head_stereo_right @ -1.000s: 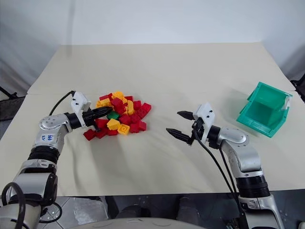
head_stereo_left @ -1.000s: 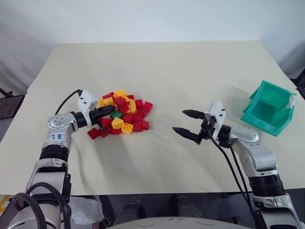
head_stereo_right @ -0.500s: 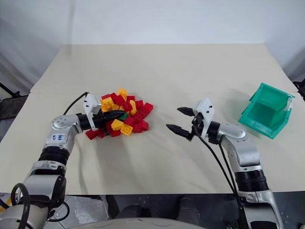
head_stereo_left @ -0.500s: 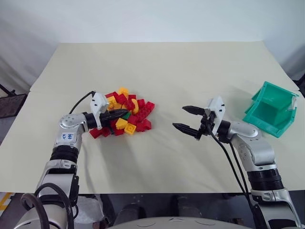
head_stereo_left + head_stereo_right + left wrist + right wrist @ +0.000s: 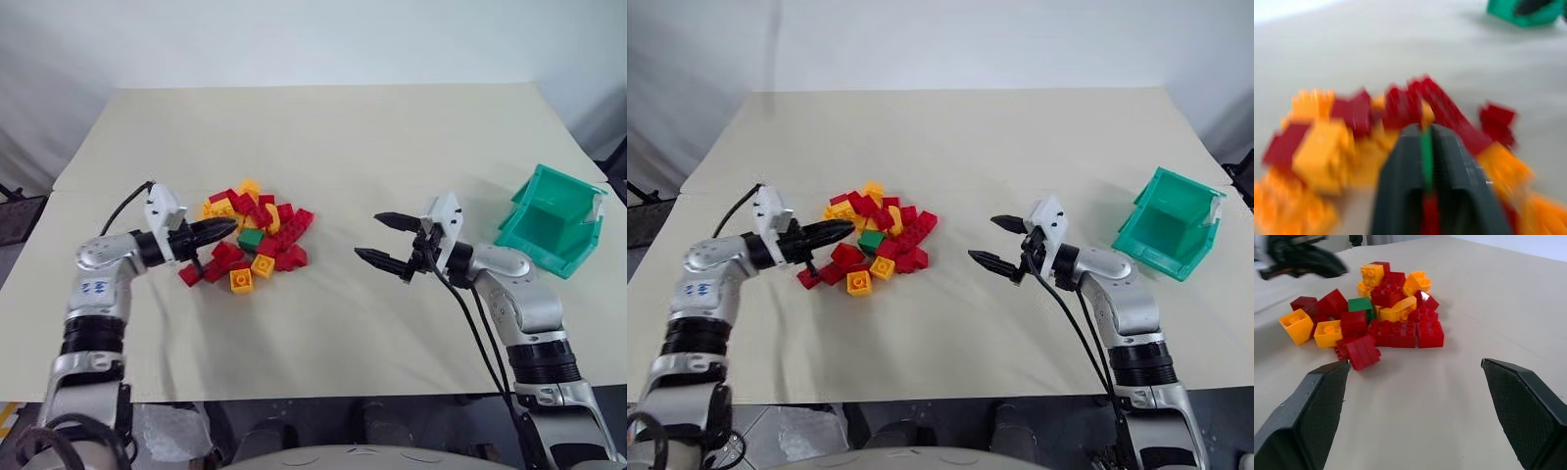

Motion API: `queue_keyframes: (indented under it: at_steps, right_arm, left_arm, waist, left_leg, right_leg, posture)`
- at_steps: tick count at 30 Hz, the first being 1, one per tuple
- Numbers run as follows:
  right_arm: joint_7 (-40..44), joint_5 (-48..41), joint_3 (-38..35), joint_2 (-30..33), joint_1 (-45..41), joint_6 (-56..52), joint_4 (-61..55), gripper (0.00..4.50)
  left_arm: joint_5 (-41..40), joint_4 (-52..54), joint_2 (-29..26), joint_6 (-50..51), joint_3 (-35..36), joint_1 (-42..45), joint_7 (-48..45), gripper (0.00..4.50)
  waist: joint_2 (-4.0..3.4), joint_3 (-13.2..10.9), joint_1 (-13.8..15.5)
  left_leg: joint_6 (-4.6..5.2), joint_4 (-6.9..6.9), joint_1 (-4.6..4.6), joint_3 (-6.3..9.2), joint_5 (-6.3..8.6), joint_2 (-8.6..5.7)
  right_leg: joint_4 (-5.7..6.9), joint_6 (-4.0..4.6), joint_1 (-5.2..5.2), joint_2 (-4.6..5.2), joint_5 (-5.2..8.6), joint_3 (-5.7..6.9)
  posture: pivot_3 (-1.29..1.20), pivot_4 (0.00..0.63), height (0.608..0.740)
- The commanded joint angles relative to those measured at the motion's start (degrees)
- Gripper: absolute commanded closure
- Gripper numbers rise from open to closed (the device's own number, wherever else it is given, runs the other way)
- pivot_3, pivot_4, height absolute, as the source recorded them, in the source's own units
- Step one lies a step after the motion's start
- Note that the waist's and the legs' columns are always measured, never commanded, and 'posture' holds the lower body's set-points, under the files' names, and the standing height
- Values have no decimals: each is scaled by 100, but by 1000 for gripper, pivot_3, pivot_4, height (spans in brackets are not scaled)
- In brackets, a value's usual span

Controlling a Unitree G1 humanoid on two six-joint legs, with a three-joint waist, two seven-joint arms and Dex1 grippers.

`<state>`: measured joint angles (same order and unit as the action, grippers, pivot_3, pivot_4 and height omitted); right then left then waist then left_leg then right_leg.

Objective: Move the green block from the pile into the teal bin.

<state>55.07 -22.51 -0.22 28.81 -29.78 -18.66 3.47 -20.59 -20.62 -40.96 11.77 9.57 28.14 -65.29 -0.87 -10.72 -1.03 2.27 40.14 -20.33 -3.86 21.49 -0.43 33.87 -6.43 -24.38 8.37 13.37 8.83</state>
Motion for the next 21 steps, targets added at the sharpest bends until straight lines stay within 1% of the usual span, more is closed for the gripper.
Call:
queue_keyframes:
  at_steps: [1, 5, 9, 10, 12, 14, 18, 21]
  right_arm:
    - [157, -59, -48, 85, -117, 62, -32, 0]
    - [507, -147, -49, 311, -100, -95, -70, 0]
    - [658, -235, -131, 457, -110, -204, -102, 0]
    - [675, -246, -156, 483, -122, -210, -80, 0]
    - [730, -223, -143, 523, -158, -202, 0, 0]
    - [759, -241, -118, 506, -218, -267, 72, 0]
    - [733, -212, -46, 376, -327, -254, 148, 0]
    - [704, -193, -5, 273, -360, -258, 126, 0]
  left_arm:
    - [-358, 705, -451, 510, 335, -324, -188, 2671]
    - [-536, 908, -931, 645, 781, -761, -314, 1412]
    - [-656, 1019, -1319, 655, 1254, -1275, -447, 151]
    - [-720, 1105, -1451, 721, 1508, -1504, -491, 23]
    - [-885, 1466, -1718, 1005, 2170, -2216, -689, 23]
    - [-991, 1772, -1786, 1151, 2486, -2680, -726, 23]
    - [-989, 1874, -1643, 1051, 2513, -2703, -505, 23]
    - [-973, 2089, -1401, 1000, 2217, -2315, -113, 23]
  waist:
    - [1, -1, -22]
    - [3, -2, 31]
    - [2, -2, 24]
    - [1, -3, 23]
    - [7, -6, -22]
    - [7, -7, -52]
    - [2, -10, -5]
    - [2, -10, 49]
  left_leg:
    - [0, 0, 0, 1, 0, 1]
    - [0, 7, -1, 7, 0, 1]
    - [-4, 1, 0, 6, 3, 1]
    - [-5, -1, 0, 6, 3, 1]
    - [-6, -3, -2, 5, 4, 2]
    - [-8, -6, -3, 3, 7, 5]
    - [-9, -2, -1, 6, 7, 5]
    - [-9, 1, 1, 6, 6, 5]
  right_leg:
    - [-2, 0, 0, -1, 0, 1]
    - [1, 0, 2, 3, 0, -2]
    - [-2, 2, -1, 4, 1, -1]
    - [-2, 2, -2, 4, 1, 0]
    - [-3, 3, -4, 4, 2, 1]
    - [-4, 4, -8, 4, 3, 1]
    - [-1, 5, -4, 5, 3, 1]
    - [4, 8, -4, 5, 1, -3]
  posture:
    - [0, 150, 740]
    - [0, 150, 740]
    - [0, 150, 740]
    - [0, 150, 740]
    - [0, 150, 740]
    - [0, 150, 740]
    - [0, 150, 740]
    - [0, 150, 740]
